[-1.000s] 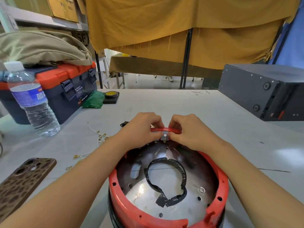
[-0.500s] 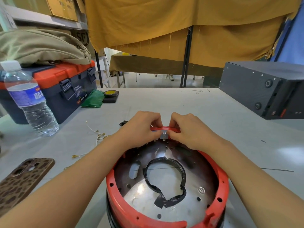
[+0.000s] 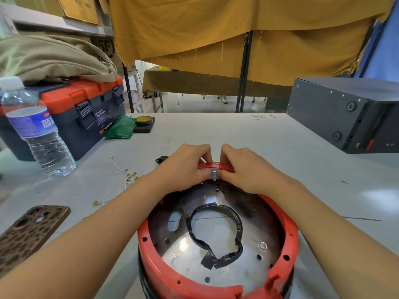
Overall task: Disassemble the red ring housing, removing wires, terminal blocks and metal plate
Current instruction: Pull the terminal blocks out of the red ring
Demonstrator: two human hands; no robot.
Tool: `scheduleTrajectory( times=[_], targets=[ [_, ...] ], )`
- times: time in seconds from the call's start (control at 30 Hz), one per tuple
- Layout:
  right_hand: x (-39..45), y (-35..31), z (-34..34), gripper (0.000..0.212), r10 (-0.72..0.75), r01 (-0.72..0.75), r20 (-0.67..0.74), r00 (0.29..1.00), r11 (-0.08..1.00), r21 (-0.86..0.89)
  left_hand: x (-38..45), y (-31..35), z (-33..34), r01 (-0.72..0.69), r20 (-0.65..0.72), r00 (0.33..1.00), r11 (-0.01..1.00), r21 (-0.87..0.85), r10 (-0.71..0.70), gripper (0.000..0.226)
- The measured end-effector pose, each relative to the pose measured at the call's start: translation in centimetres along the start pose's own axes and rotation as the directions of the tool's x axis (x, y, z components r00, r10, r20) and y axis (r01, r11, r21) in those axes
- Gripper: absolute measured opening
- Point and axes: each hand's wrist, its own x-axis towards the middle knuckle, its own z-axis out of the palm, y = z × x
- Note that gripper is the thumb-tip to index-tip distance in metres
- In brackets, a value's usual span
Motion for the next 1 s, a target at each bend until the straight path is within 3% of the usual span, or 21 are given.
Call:
scheduleTrajectory(
  times=[0.6, 0.8, 1.0],
  targets=[
    [0.44, 0.02, 0.30, 0.018, -0.019, 0.019, 0.041, 0.999, 1.000, -0.005, 0.26, 0.20, 0.44, -0.013, 0.021, 1.000, 0.997, 0.072, 0.012, 0.007],
    [0.15, 0.03, 0.14, 0.021, -0.013, 0.012, 0.019, 1.000, 1.000, 0.024, -0.07, 0.23, 0.31, -0.006, 0.045, 0.999, 0.999, 0.039, 0.004, 0.019],
    [0.03, -0.18, 0.07, 0.021, 0.051, -0.051, -0.002, 0.999, 0.997, -0.055, -0.05, 0.03, 0.57, -0.015, 0.064, 0.998, 0.987, 0.158, 0.005, 0.029]
  ],
)
